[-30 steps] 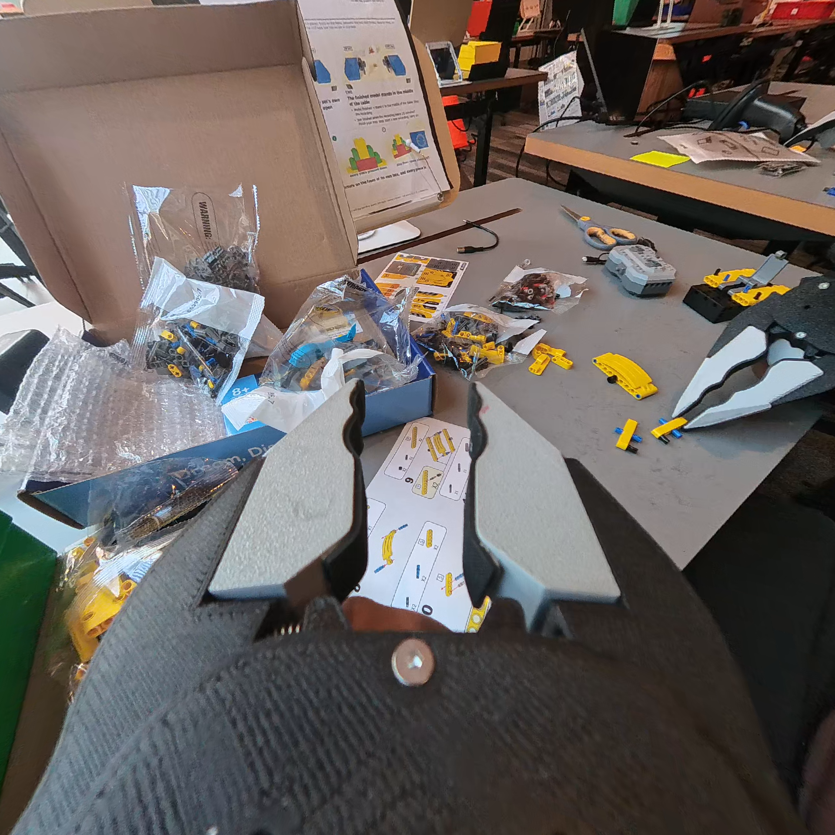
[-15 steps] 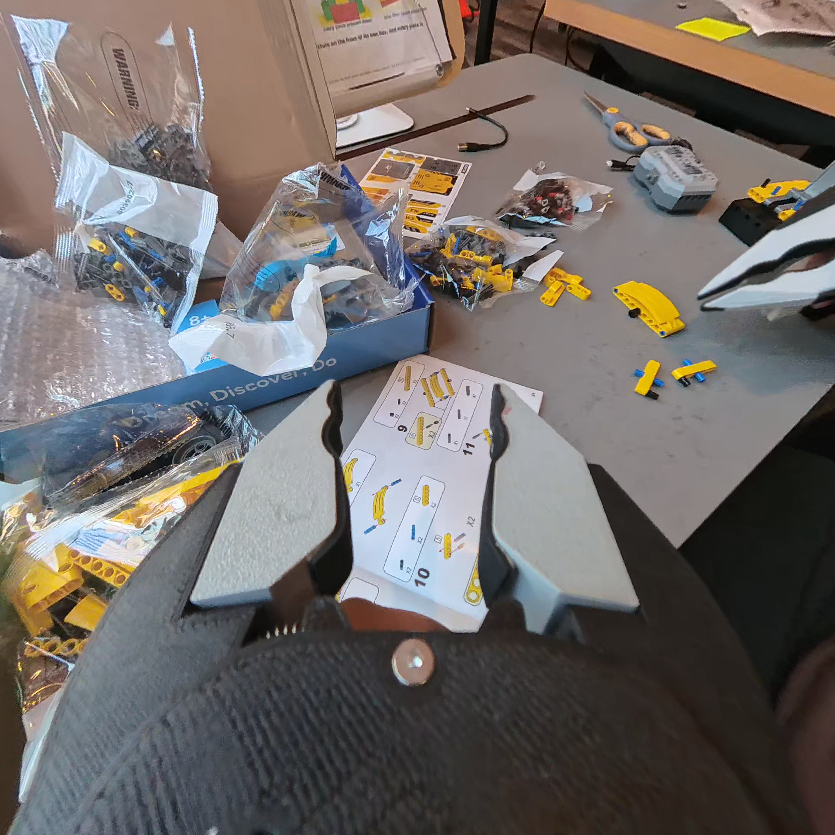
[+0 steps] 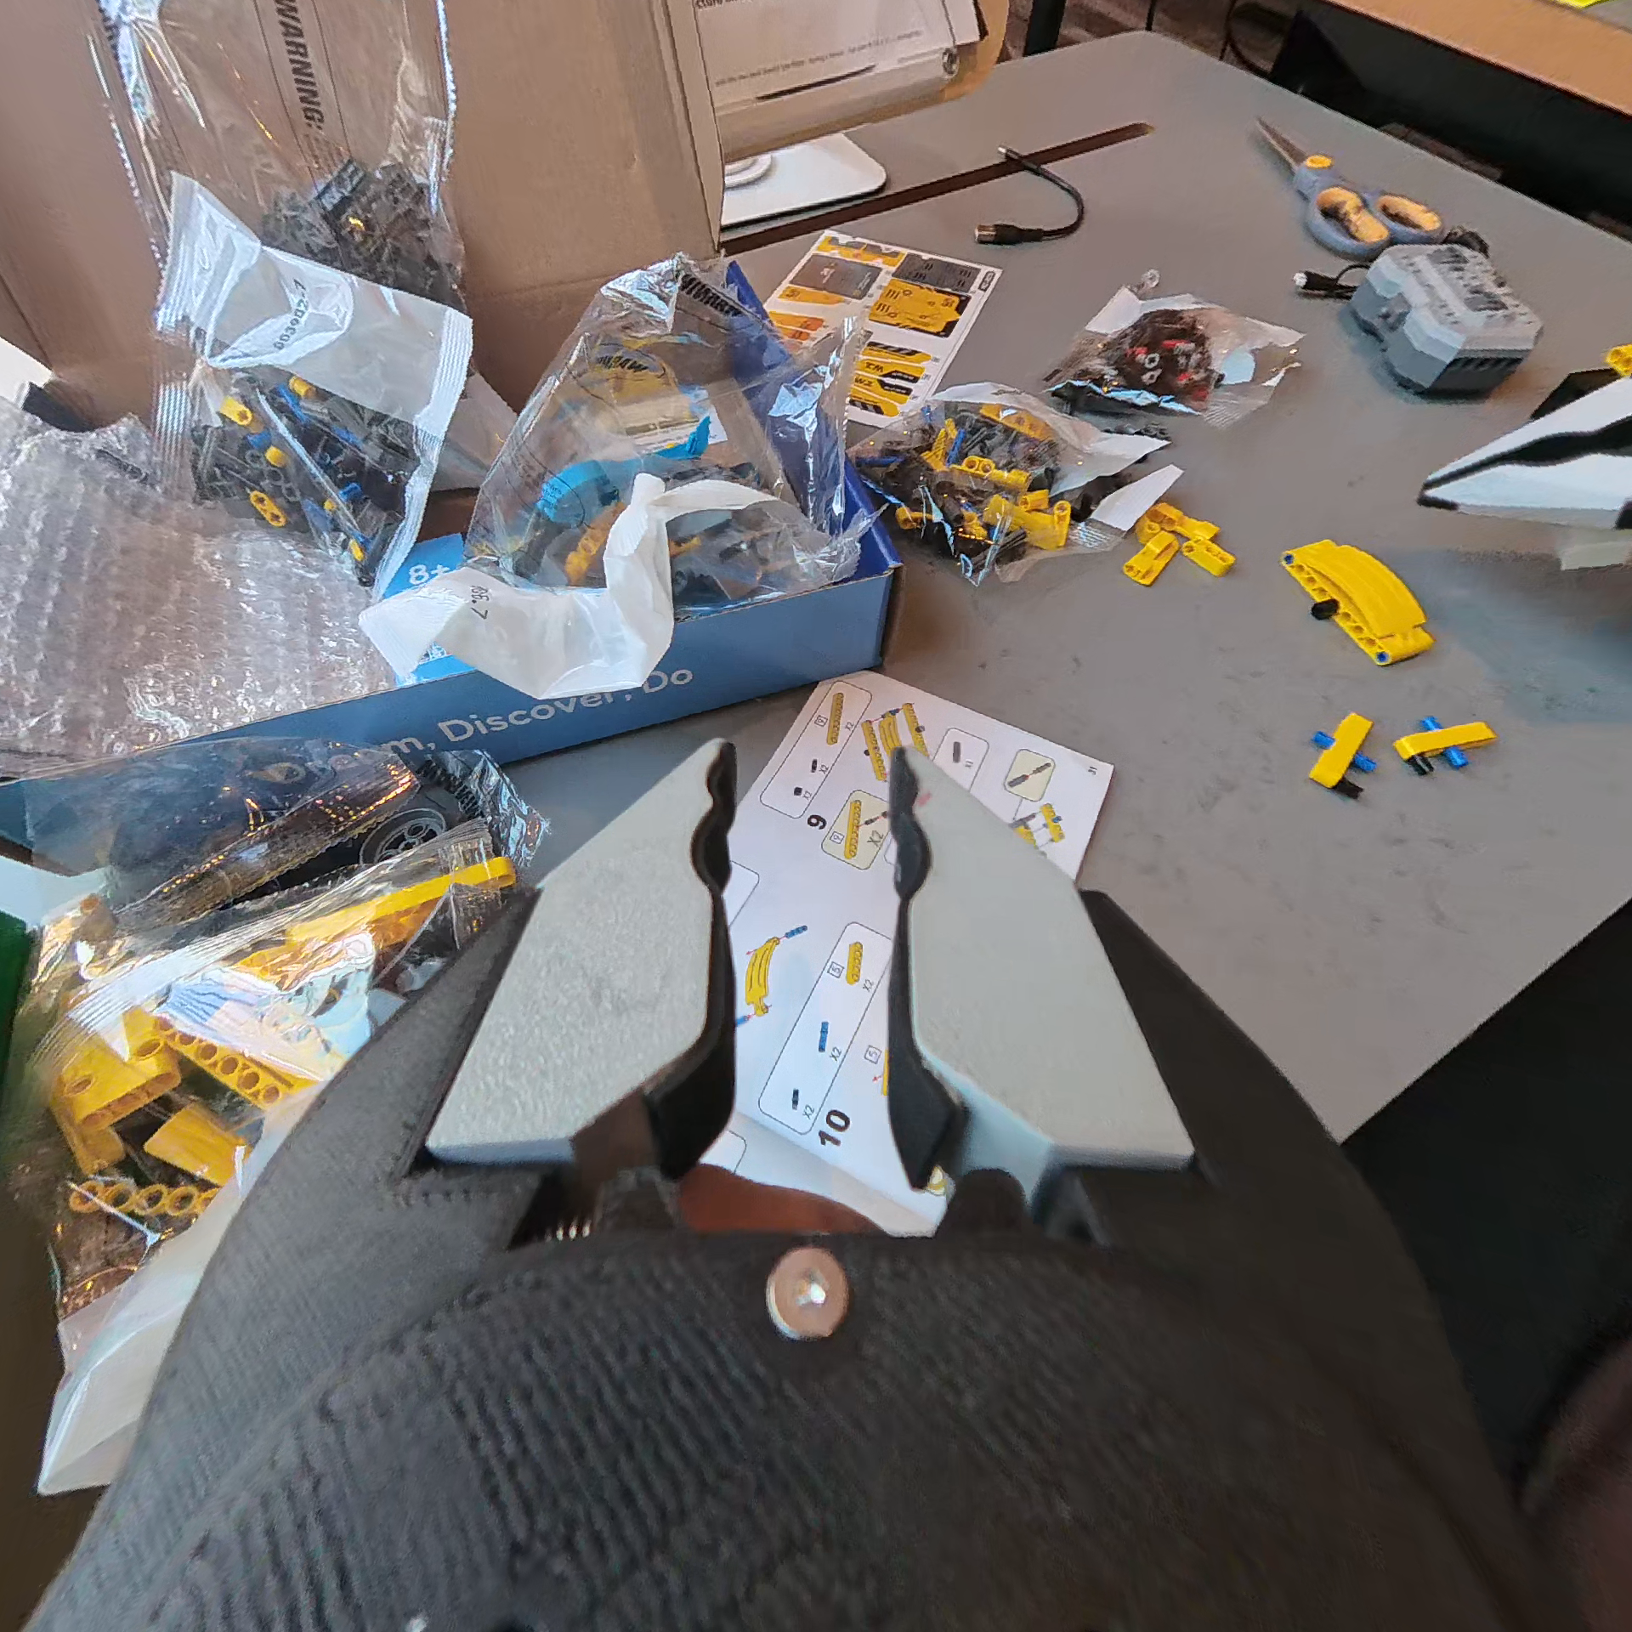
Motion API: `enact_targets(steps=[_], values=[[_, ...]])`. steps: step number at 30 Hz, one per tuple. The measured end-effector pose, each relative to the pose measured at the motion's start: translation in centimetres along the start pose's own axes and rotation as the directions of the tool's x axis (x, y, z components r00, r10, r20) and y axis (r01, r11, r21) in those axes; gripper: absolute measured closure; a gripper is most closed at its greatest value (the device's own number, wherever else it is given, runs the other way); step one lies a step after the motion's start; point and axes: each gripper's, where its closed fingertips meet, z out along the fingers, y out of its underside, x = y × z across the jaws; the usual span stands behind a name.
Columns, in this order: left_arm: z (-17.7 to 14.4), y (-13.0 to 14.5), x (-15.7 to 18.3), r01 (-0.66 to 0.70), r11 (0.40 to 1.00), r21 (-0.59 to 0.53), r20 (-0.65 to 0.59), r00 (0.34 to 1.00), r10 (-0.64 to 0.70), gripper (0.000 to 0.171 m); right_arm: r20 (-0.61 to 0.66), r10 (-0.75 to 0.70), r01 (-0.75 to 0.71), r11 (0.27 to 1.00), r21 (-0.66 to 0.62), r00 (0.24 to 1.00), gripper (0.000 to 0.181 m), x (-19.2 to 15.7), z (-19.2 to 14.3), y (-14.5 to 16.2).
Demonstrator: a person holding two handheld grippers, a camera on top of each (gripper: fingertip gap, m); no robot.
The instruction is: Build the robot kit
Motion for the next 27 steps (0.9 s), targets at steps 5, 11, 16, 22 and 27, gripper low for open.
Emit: enact_targets(steps=[5, 11, 16, 22, 27], values=[[0.4, 0.4, -0.3, 0.018, 1.000, -0.018, 0.029, 0.999, -0.018, 0.147, -0.017, -0.014, 0.014, 0.999, -0.043, 1.000, 0.177, 0.0, 0.6, 0.6], [2.3, 1.6, 3.0, -0.029, 0.997, -0.067, -0.034, 0.999, 0.027, 0.147, -0.022, -0.037, 0.036, 0.997, -0.062, 0.999, 0.174, -0.2, 0.8, 0.8], [4.3, 2.6, 7.7, -0.093, 0.993, -0.075, -0.142, 0.986, 0.082, 0.137, -0.025, -0.044, 0.043, 0.998, -0.050, 0.999, 0.174, -0.3, 0.8, 0.6], [5.9, 4.2, 11.3, -0.140, 0.987, -0.077, -0.235, 0.965, 0.118, 0.129, -0.030, -0.062, 0.061, 0.998, -0.034, 0.998, 0.174, -0.6, 0.9, 0.1], [6.5, 4.0, 13.0, -0.120, 0.993, -0.017, -0.277, 0.955, 0.111, 0.132, -0.075, -0.079, 0.079, 0.997, -0.004, 0.994, 0.174, -0.5, 1.0, -0.7]])
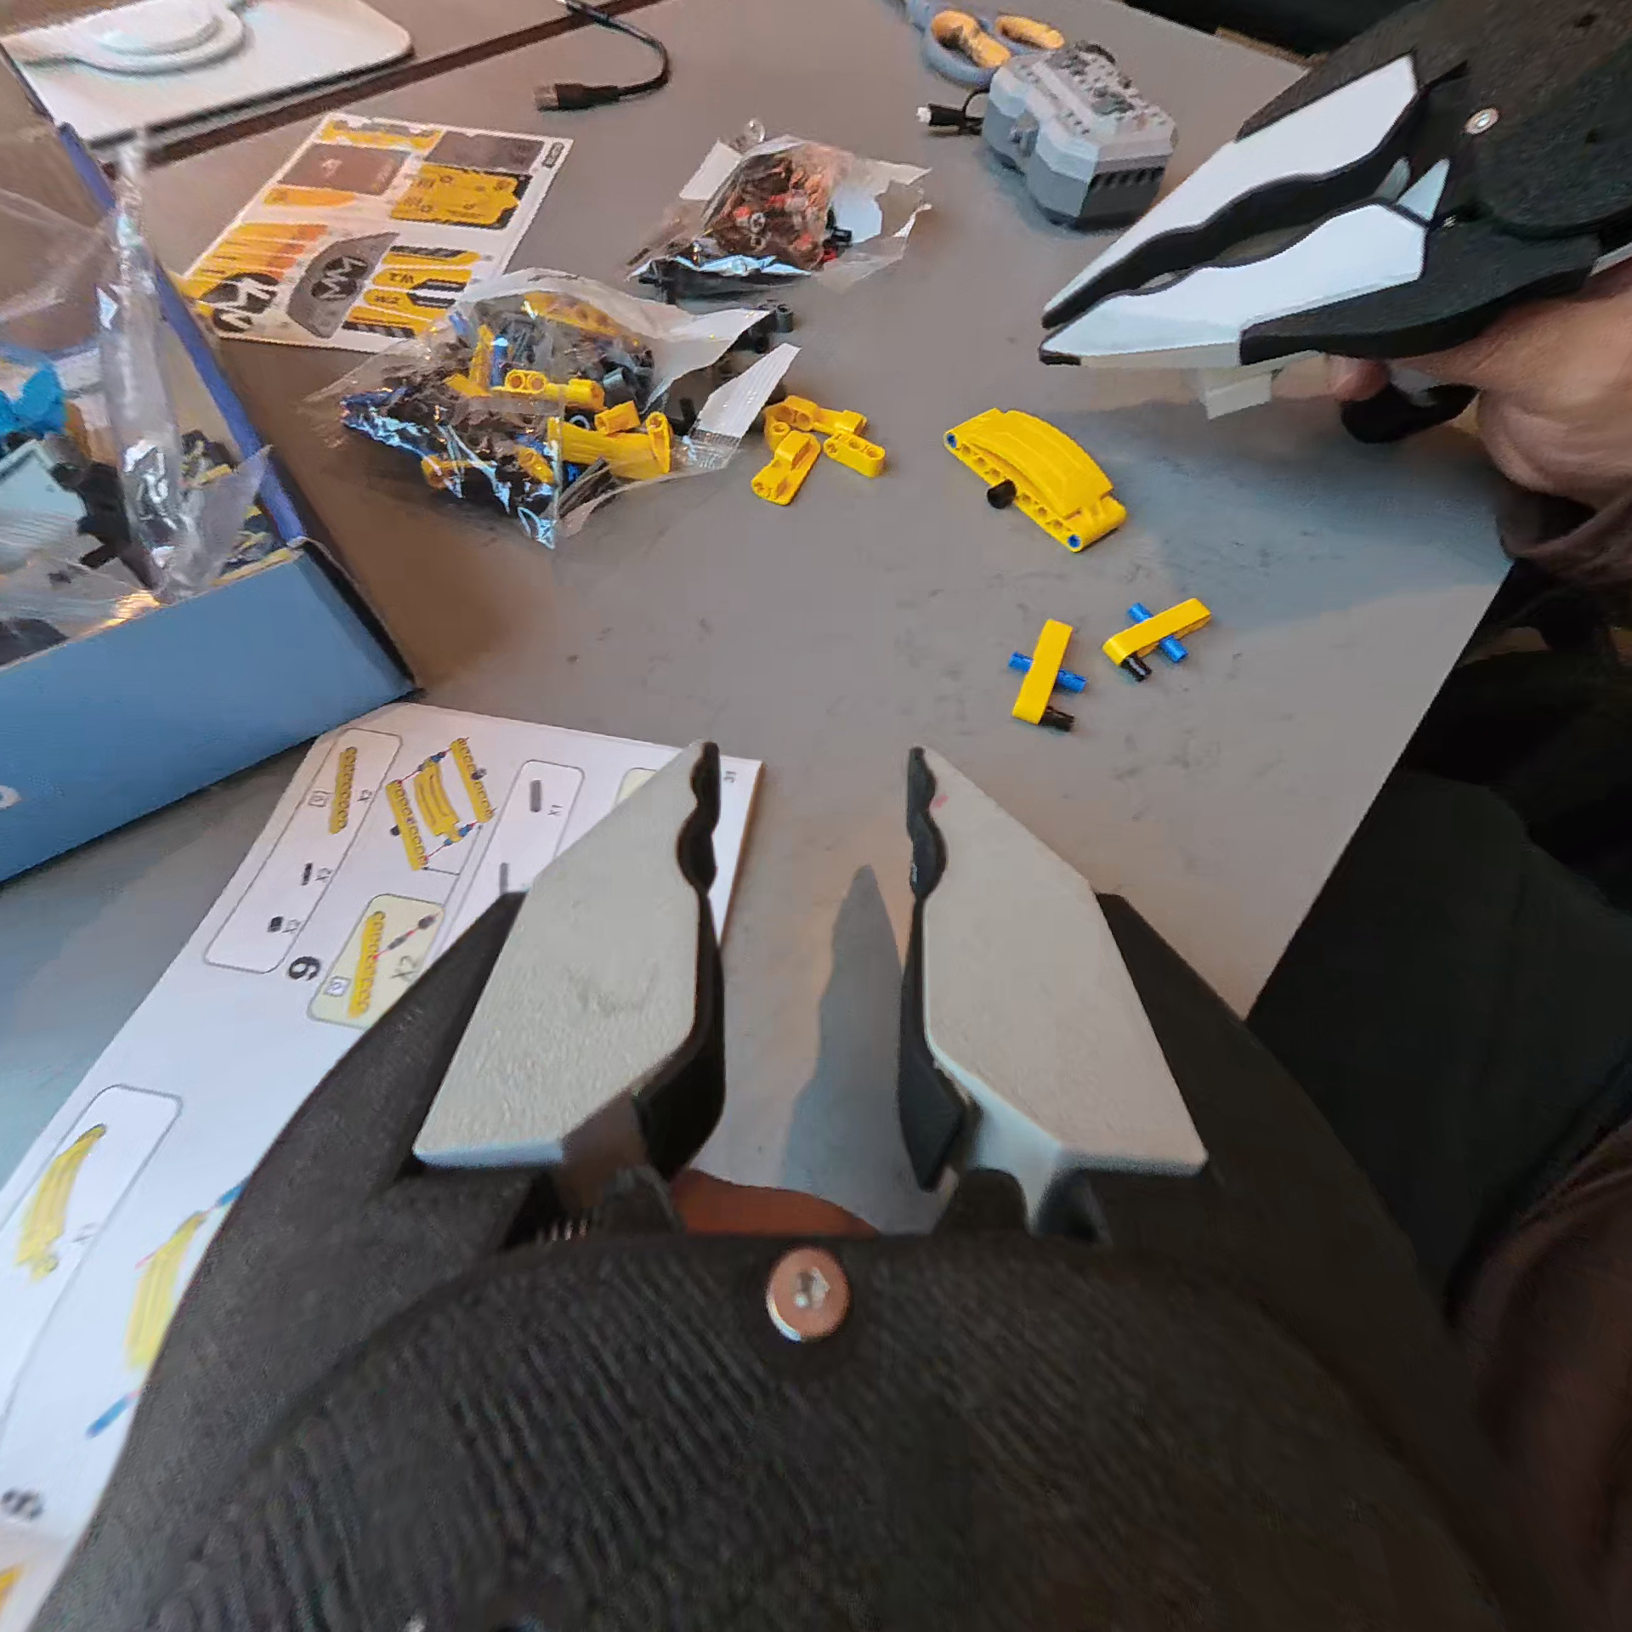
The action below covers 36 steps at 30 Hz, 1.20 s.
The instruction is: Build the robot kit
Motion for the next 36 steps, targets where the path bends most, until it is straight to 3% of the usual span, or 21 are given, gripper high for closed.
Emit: enact_targets(steps=[5, 11, 13, 17, 22, 24, 26, 29, 32, 36], values=[[1.4, 0.9, 1.1, 0.003, 1.000, -0.027, -0.013, 1.000, -0.003, 0.131, -0.008, -0.032, 0.032, 0.999, -0.004, 0.999, 0.173, -0.5, 0.4, -0.3], [2.0, -1.8, 4.9, -0.059, 0.992, 0.114, -0.016, 0.998, 0.061, 0.131, 0.020, -0.002, 0.002, 1.000, 0.031, 1.000, 0.173, -1.1, 0.0, -1.0], [2.8, -3.6, 6.2, -0.083, 0.977, 0.195, -0.027, 0.996, 0.090, 0.128, 0.017, -0.006, 0.006, 0.999, 0.035, 1.000, 0.173, -1.2, 0.0, -1.1], [5.5, -8.3, 4.6, -0.176, 0.938, 0.300, 0.118, 0.982, 0.147, 0.141, 0.022, 0.016, -0.017, 0.999, 0.048, 1.000, 0.174, -1.0, -0.1, -1.2], [10.6, -14.6, 1.5, -0.094, 0.944, 0.316, 0.215, 0.976, 0.025, 0.150, 0.017, 0.060, -0.061, 0.996, 0.071, 0.998, 0.175, -0.3, -0.3, -1.4], [12.3, -16.2, 1.3, -0.150, 0.940, 0.307, 0.252, 0.965, 0.071, 0.160, -0.006, 0.059, -0.058, 0.995, 0.086, 0.998, 0.175, 0.3, -0.5, -1.5], [13.3, -16.6, 0.9, -0.181, 0.933, 0.309, 0.275, 0.957, 0.095, 0.161, -0.018, 0.075, -0.073, 0.993, 0.094, 0.997, 0.176, 0.8, -0.6, -1.8], [13.8, -16.0, 1.8, -0.165, 0.944, 0.284, 0.203, 0.973, 0.109, 0.162, -0.037, 0.114, -0.106, 0.981, 0.160, 0.993, 0.180, 1.8, -1.1, -3.0], [14.0, -15.2, 0.8, -0.206, 0.941, 0.269, 0.260, 0.956, 0.135, 0.170, -0.082, 0.169, -0.145, 0.959, 0.245, 0.982, 0.181, 3.7, -1.7, -4.5], [14.4, -14.8, 0.4, -0.141, 0.956, 0.257, 0.232, 0.969, 0.081, 0.166, -0.087, 0.186, -0.151, 0.940, 0.306, 0.979, 0.181, 4.8, -1.4, -5.8]])
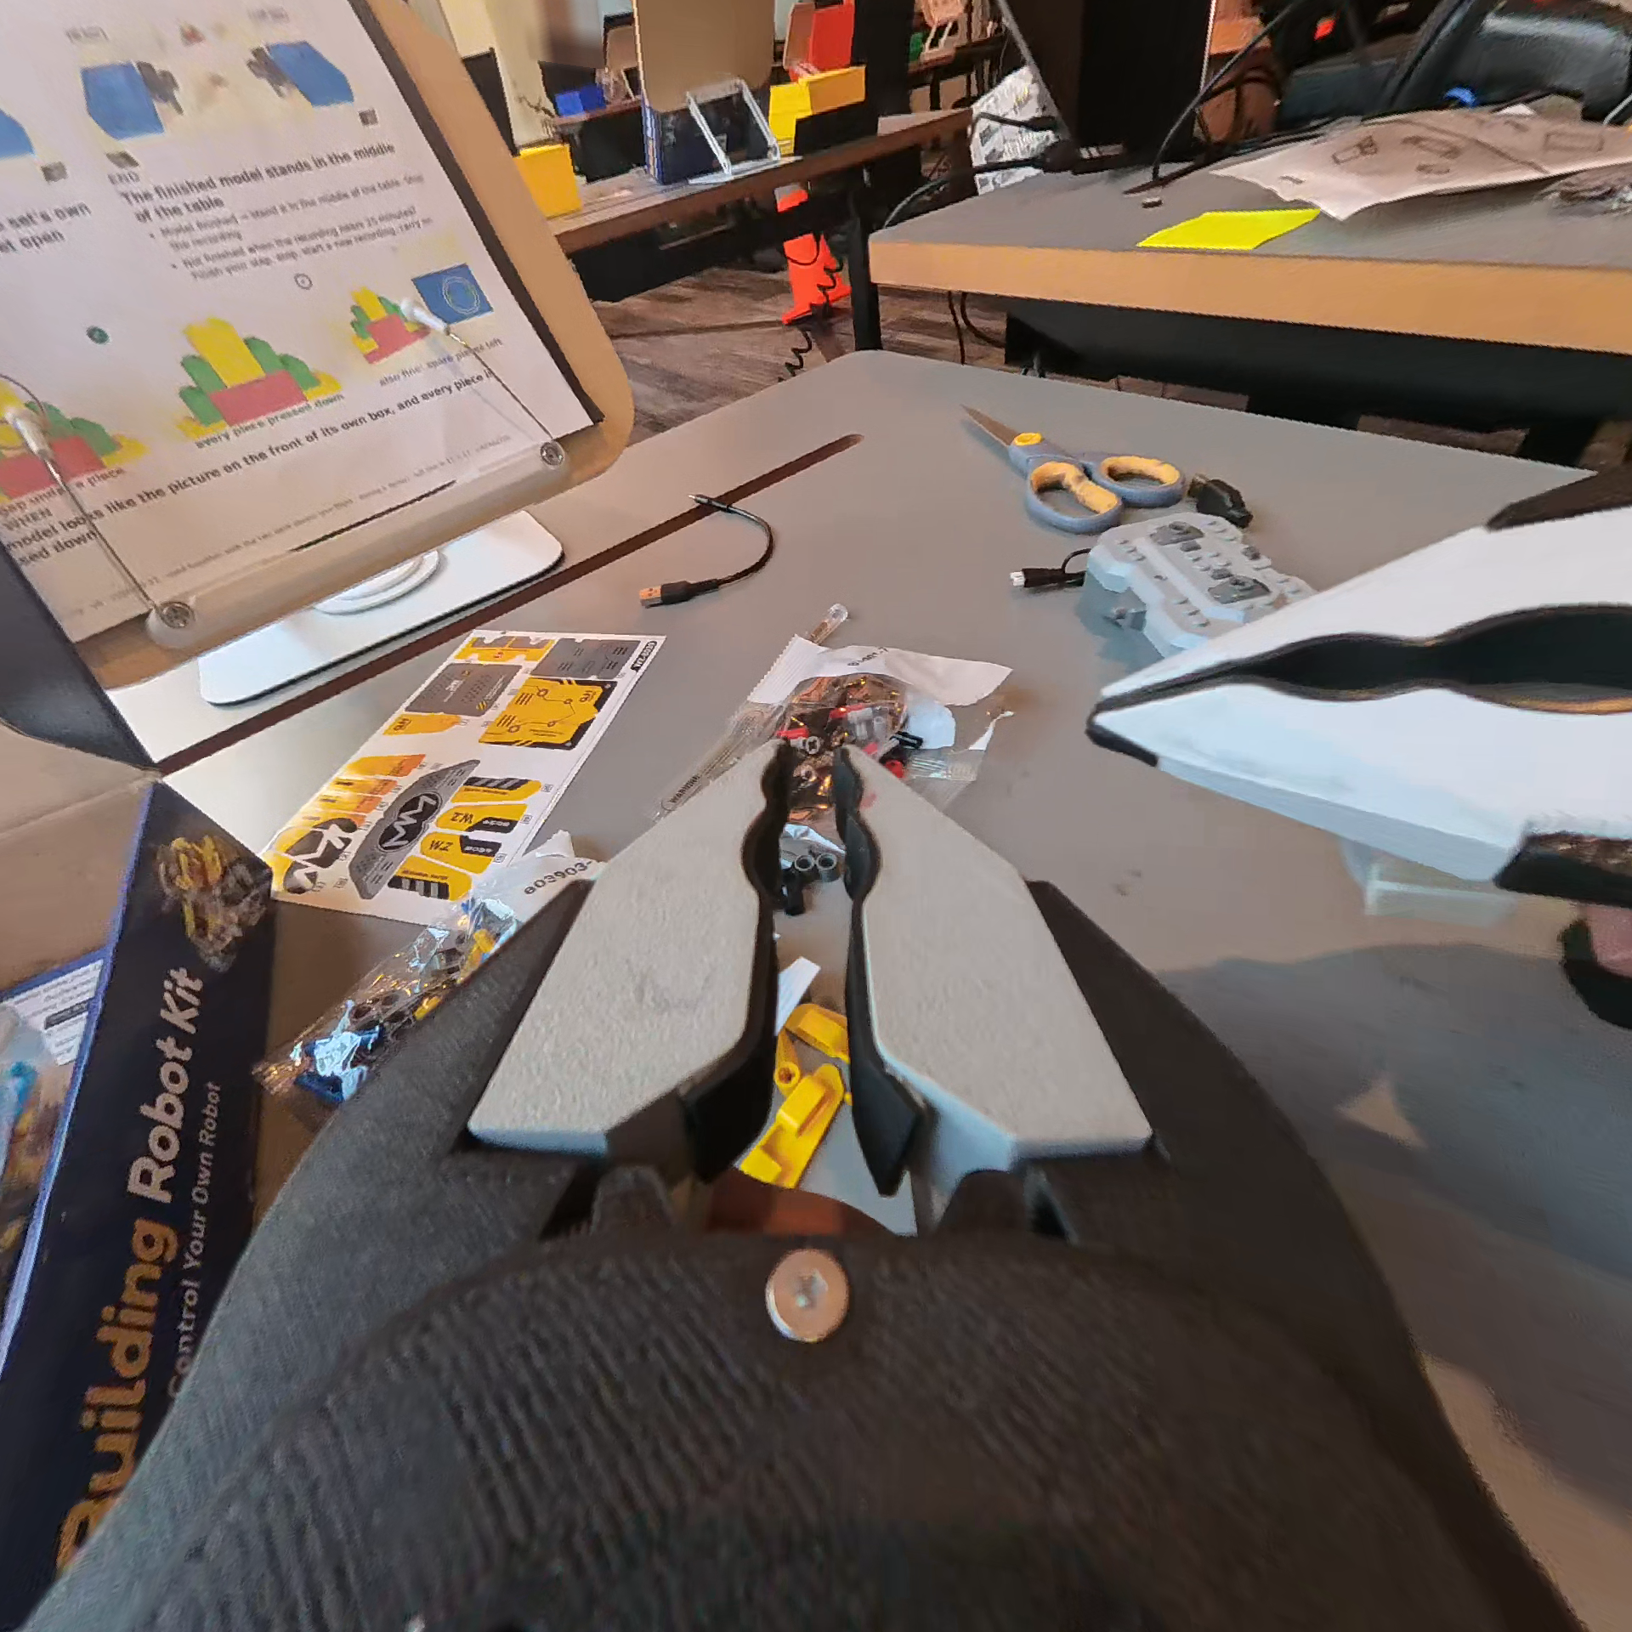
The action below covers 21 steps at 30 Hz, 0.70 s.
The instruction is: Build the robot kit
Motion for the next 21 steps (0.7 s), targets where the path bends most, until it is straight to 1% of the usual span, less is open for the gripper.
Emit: enact_targets(steps=[4, 7, 8, 11, 14, 17, 21], values=[[0.1, 0.1, -1.1, 0.028, 1.000, -0.002, 0.027, 0.999, -0.028, 0.166, 0.029, 0.027, -0.026, 0.998, -0.051, 0.999, 0.180, -0.3, 1.6, 1.1], [0.2, 0.2, -1.3, 0.077, 0.997, 0.000, 0.023, 0.997, -0.077, 0.166, 0.060, 0.071, -0.066, 0.994, -0.082, 0.996, 0.166, -0.4, 3.2, 1.5], [0.3, 0.3, -1.4, 0.085, 0.996, 0.002, 0.025, 0.996, -0.085, 0.166, 0.064, 0.074, -0.069, 0.994, -0.087, 0.995, 0.165, -0.3, 3.7, 1.4], [0.5, 0.5, -2.4, 0.092, 0.996, 0.005, 0.064, 0.994, -0.092, 0.166, 0.075, 0.044, -0.039, 0.997, -0.071, 0.996, 0.164, -0.1, 5.2, 0.3], [0.8, 0.9, -2.5, 0.122, 0.992, -0.004, 0.068, 0.990, -0.122, 0.166, 0.050, -0.018, 0.020, 0.999, -0.046, 0.999, 0.163, 0.7, 6.5, -1.1], [0.8, 1.0, -2.3, 0.125, 0.992, -0.005, 0.062, 0.990, -0.124, 0.167, 0.031, -0.071, 0.073, 0.996, -0.056, 0.997, 0.161, 1.4, 8.1, -1.6], [0.9, 0.9, -2.7, 0.113, 0.994, 0.010, 0.088, 0.990, -0.113, 0.168, 0.055, -0.076, 0.080, 0.994, -0.073, 0.996, 0.160, 1.8, 10.1, -2.3]])
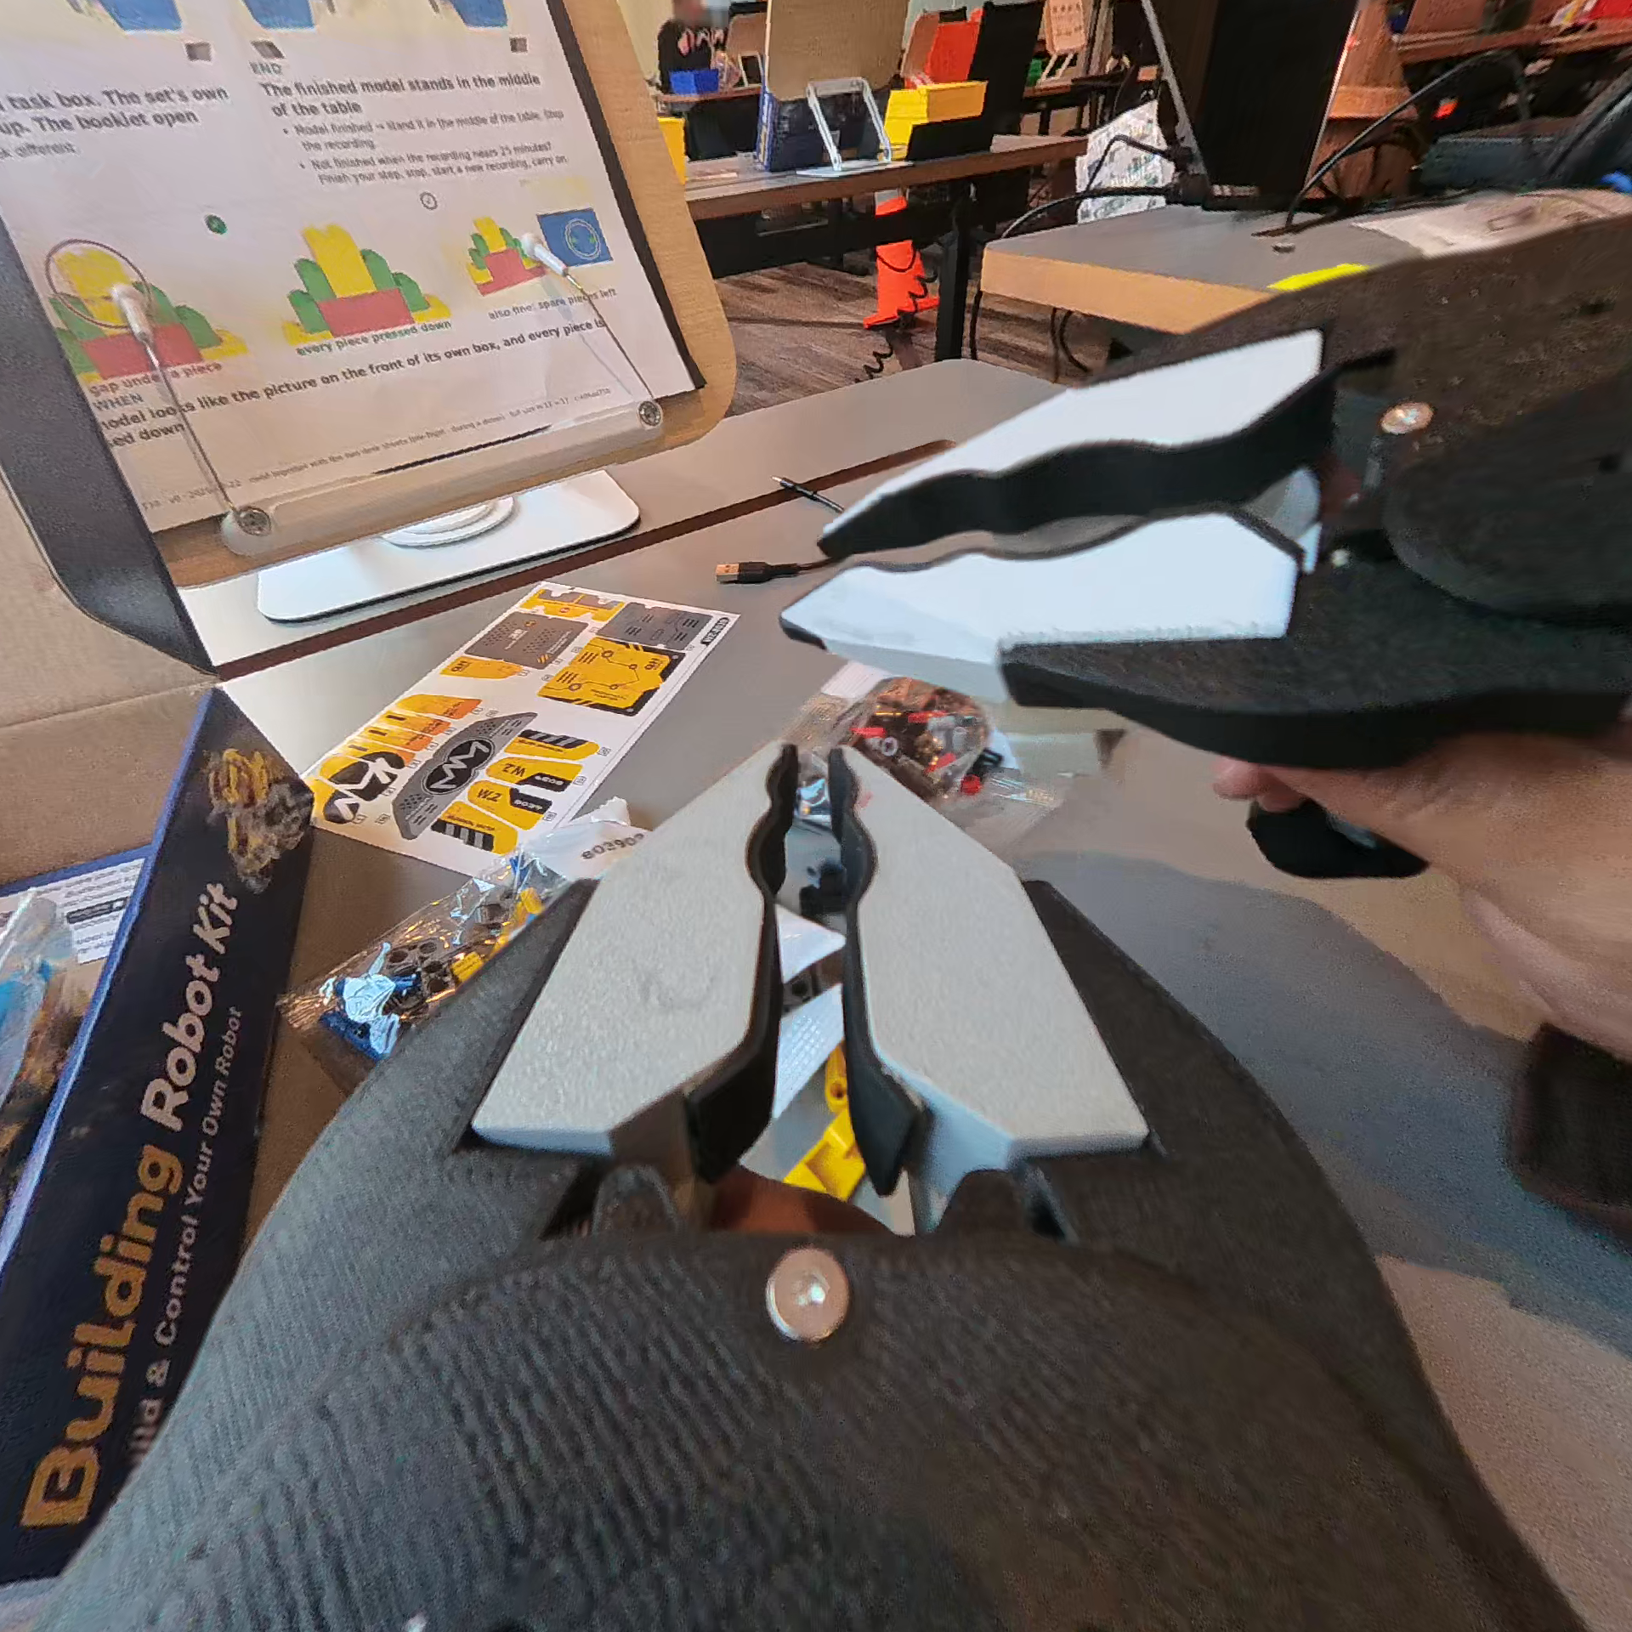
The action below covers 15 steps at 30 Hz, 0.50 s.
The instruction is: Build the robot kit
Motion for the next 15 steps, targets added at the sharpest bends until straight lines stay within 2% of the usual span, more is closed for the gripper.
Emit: enact_targets(steps=[3, 7, 9, 11, 13, 15], values=[[0.1, -0.1, -1.4, -0.004, 1.000, -0.002, 0.043, 0.999, 0.004, 0.165, 0.035, 0.021, -0.020, 1.000, -0.021, 0.999, 0.160, 0.2, 1.5, -0.1], [-0.7, -1.3, -5.3, 0.094, 0.994, 0.059, 0.133, 0.986, -0.101, 0.154, 0.063, 0.039, -0.034, 0.996, -0.077, 0.997, 0.159, 0.2, 2.5, 1.5], [-0.8, -1.4, -6.2, 0.129, 0.990, 0.056, 0.127, 0.983, -0.135, 0.142, 0.031, 0.008, -0.004, 0.993, -0.121, 0.999, 0.158, 1.0, 2.0, 2.6], [-0.9, -1.3, -6.5, 0.170, 0.984, 0.059, 0.101, 0.979, -0.175, 0.134, 0.018, 0.040, -0.036, 0.984, -0.173, 0.999, 0.154, 1.7, 1.4, 3.9], [-0.8, -1.1, -6.4, 0.208, 0.977, 0.054, 0.078, 0.974, -0.212, 0.133, 0.031, 0.105, -0.097, 0.977, -0.189, 0.994, 0.154, 2.0, 0.7, 4.5], [-0.6, -0.8, -6.2, 0.195, 0.980, 0.037, 0.069, 0.978, -0.197, 0.129, 0.009, 0.105, -0.102, 0.977, -0.189, 0.994, 0.152, 3.0, -0.1, 4.3]])
